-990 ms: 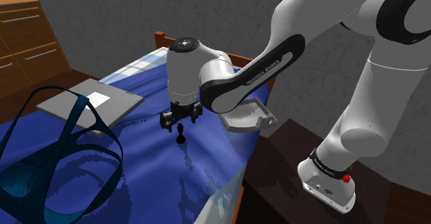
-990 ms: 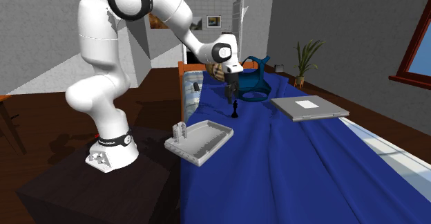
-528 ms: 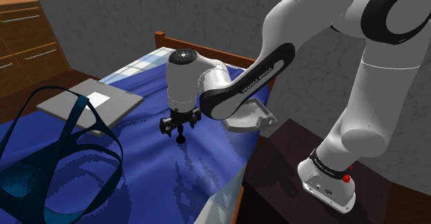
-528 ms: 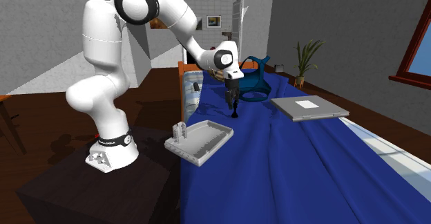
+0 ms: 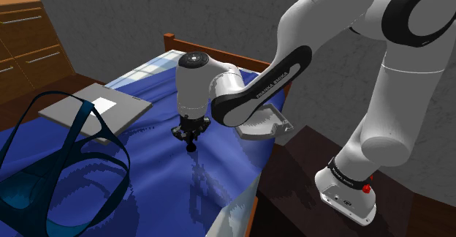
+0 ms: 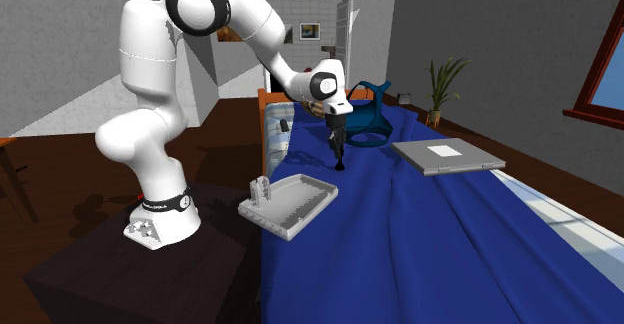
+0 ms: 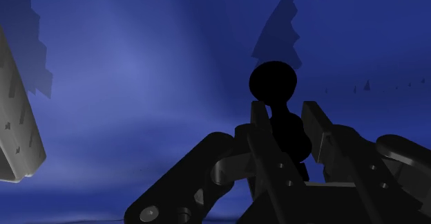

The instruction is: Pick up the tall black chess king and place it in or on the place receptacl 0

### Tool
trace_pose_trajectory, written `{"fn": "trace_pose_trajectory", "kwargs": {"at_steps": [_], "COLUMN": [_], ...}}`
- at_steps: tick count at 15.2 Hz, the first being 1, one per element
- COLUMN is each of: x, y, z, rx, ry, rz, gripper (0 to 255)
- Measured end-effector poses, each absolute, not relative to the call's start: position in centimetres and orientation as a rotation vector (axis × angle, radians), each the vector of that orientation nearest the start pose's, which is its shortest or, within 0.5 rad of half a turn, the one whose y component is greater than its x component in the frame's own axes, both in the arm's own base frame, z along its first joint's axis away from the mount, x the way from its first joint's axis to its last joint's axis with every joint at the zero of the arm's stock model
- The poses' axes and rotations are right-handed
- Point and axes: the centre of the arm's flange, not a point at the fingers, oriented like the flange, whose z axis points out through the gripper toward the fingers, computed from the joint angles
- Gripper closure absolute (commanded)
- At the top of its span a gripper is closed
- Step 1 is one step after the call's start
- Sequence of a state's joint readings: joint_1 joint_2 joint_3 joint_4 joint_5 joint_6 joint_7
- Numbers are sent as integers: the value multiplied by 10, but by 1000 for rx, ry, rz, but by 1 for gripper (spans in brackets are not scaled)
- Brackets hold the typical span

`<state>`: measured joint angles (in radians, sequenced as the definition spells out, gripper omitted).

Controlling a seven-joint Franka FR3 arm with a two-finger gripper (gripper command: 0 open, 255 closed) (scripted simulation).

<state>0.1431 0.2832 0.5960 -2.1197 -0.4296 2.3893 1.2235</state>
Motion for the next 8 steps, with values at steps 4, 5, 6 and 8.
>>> {"fn": "trace_pose_trajectory", "kwargs": {"at_steps": [4, 5, 6, 8], "x": [433, 433, 433, 433], "y": [381, 381, 381, 381], "z": [304, 304, 304, 307], "rx": [-3150, -3150, -3150, -3150], "ry": [313, 313, 313, 313], "rz": [-238, -237, -237, -236], "gripper": [255, 255, 255, 255]}}
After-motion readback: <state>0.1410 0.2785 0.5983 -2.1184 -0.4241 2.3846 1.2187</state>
